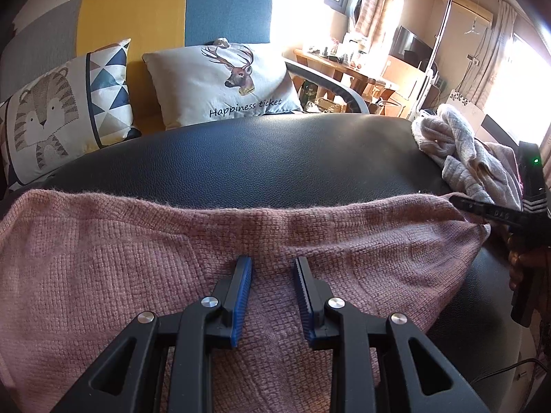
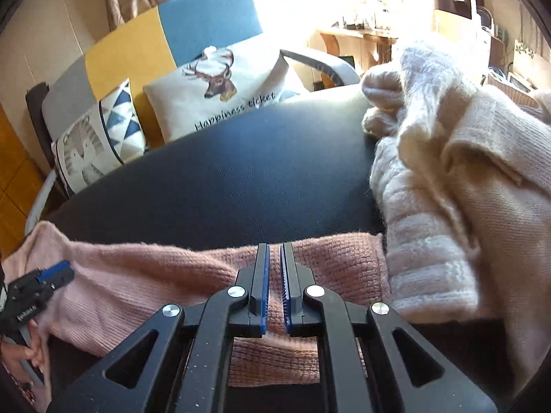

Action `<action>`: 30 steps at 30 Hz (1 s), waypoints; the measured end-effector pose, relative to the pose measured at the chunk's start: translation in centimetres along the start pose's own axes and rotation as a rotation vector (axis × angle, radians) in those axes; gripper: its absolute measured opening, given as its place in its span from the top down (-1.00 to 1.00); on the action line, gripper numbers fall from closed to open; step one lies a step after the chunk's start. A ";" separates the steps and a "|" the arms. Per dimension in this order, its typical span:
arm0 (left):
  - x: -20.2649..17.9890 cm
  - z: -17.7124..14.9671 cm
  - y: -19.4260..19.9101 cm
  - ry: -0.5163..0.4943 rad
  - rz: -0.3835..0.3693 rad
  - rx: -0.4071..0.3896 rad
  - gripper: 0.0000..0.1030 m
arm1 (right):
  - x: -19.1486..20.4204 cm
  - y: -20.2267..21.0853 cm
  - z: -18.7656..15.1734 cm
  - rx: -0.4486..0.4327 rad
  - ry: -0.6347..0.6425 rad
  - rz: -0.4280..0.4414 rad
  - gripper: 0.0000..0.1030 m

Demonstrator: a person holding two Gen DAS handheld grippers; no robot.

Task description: Fold clothes

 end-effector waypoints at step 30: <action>0.3 0.1 0.0 0.008 -0.019 0.002 0.49 | -4.7 4.9 -5.3 0.003 -0.091 0.007 0.77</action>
Point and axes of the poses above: each gripper's, at about its wrist camera, not at the fingertips, and y roughly against the way its jaws point, x to its left, z to its top, the point moved 9 cm from there along -y, roughly the way its jaws point, and after that the axes turned 12 degrees about x, right-handed, at the moved point
